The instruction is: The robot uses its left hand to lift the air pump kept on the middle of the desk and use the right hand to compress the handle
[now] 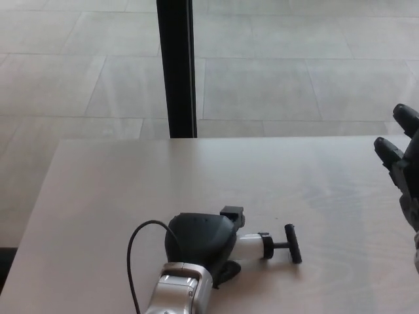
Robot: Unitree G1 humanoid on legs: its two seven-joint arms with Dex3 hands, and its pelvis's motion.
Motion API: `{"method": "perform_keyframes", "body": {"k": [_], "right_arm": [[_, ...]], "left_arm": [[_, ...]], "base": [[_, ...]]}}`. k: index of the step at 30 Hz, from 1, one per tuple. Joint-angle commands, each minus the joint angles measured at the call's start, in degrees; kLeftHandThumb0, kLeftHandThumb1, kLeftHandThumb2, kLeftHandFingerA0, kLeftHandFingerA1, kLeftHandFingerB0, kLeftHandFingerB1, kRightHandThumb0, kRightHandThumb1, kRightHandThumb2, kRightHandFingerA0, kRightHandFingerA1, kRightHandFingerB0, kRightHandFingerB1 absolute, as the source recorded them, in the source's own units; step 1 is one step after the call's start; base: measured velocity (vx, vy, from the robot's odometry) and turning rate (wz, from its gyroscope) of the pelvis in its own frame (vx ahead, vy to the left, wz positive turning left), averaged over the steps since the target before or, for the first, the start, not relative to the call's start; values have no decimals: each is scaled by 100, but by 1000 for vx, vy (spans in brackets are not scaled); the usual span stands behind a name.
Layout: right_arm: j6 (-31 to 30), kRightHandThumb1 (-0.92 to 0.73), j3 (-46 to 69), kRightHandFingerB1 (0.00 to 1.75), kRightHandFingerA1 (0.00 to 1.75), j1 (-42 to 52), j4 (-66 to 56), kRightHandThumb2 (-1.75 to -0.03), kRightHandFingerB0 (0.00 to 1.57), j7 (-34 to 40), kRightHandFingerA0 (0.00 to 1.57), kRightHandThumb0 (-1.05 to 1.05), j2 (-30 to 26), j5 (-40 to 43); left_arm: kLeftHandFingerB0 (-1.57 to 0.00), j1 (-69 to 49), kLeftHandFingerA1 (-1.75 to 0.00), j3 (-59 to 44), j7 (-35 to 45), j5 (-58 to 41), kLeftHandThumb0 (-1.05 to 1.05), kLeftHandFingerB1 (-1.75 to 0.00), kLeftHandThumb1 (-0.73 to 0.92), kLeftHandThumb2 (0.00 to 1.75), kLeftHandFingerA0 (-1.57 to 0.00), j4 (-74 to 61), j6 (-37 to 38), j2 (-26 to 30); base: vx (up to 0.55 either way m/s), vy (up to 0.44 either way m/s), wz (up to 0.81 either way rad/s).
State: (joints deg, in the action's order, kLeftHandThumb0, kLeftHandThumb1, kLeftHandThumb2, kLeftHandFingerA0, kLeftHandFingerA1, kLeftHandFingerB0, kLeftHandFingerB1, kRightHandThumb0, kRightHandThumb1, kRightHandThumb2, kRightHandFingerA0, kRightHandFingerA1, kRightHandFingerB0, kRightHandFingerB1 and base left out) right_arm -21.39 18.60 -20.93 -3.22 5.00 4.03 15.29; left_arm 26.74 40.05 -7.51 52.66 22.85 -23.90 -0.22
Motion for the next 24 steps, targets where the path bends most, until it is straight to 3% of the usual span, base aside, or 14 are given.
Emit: {"method": "perform_keyframes", "body": {"k": [1, 2, 3, 4, 5, 10, 11, 12, 13, 17, 22, 24], "right_arm": [[-95, -92, 18, 41, 54, -136, 35, -71, 42, 152, 27, -75, -51, 108], [-96, -92, 18, 41, 54, -135, 36, -71, 42, 151, 27, -75, -52, 109], [-107, -92, 24, 41, 55, -149, 43, -70, 43, 165, 28, -75, -56, 108], [-124, -92, 34, 41, 55, -170, 53, -70, 43, 184, 28, -75, -63, 107], [-125, -92, 33, 41, 56, -167, 60, -70, 43, 191, 28, -75, -63, 99], [-137, -92, 49, 41, 57, -238, 120, -70, 44, 243, 28, -76, -31, 123], [-153, -92, 28, 41, 57, -228, 102, -71, 41, 233, 27, -76, -44, 109], [-176, -92, -3, 41, 57, -211, 76, -71, 41, 216, 27, -76, -63, 87], [-154, -92, -25, 40, 57, -173, 57, -69, 41, 233, 28, -75, -69, 39], [-162, -92, 1, 41, 56, -124, 26, -73, 42, 217, 27, -76, -81, 75], [-182, -92, 40, 41, 57, -22, -8, -74, 41, 164, 27, -77, -118, 106], [-120, -92, 75, 41, 59, 18, 65, -73, 41, 16, 24, -81, -212, 141]], "left_arm": [[-6, -159, -54, -142, 1484, -372, -84, -39, 53, 96, -2, 86, -643, 141], [-6, -162, -54, -151, 1497, -377, -84, -39, 53, 96, -2, 75, -639, 147], [-5, -137, -56, -158, 1564, -377, -84, -36, 72, 62, 0, 82, -626, 168], [-5, -97, -56, -164, 1649, -387, -84, -36, 72, 62, 0, 99, -603, 200], [-1, -93, -46, -170, 1701, -401, -90, -30, 60, 100, 0, 82, -567, 235], [-8, -49, -41, -246, 1947, -517, -92, -25, 63, 103, -1, -4, -452, 321], [-9, -9, -31, -225, 2099, -514, -94, -10, 64, 106, -2, -27, -461, 351], [-9, 52, -31, -192, 2322, -514, -94, -10, 64, 106, -2, -60, -476, 396], [0, 77, -21, -239, 2502, -599, -104, -1, 68, 108, 0, -224, -406, 478], [0, 151, -19, -313, 2670, -624, -105, -1, 72, 114, 0, -592, -260, 693], [0, 64, -11, -920, 2569, -1037, -103, 0, 75, 113, 0, -1529, 21, 945], [0, 180, -10, -1562, 2886, -1508, -102, 0, 76, 111, 0, -2366, 133, 1258]], "base": [[0, 0, 0], [0, 0, 0], [0, 0, 0], [0, 0, 0], [0, 0, 0], [0, 0, 0], [0, 0, 0], [0, 0, 0], [0, 0, 0], [0, 0, 0], [0, 0, 0], [0, 0, 0]]}}
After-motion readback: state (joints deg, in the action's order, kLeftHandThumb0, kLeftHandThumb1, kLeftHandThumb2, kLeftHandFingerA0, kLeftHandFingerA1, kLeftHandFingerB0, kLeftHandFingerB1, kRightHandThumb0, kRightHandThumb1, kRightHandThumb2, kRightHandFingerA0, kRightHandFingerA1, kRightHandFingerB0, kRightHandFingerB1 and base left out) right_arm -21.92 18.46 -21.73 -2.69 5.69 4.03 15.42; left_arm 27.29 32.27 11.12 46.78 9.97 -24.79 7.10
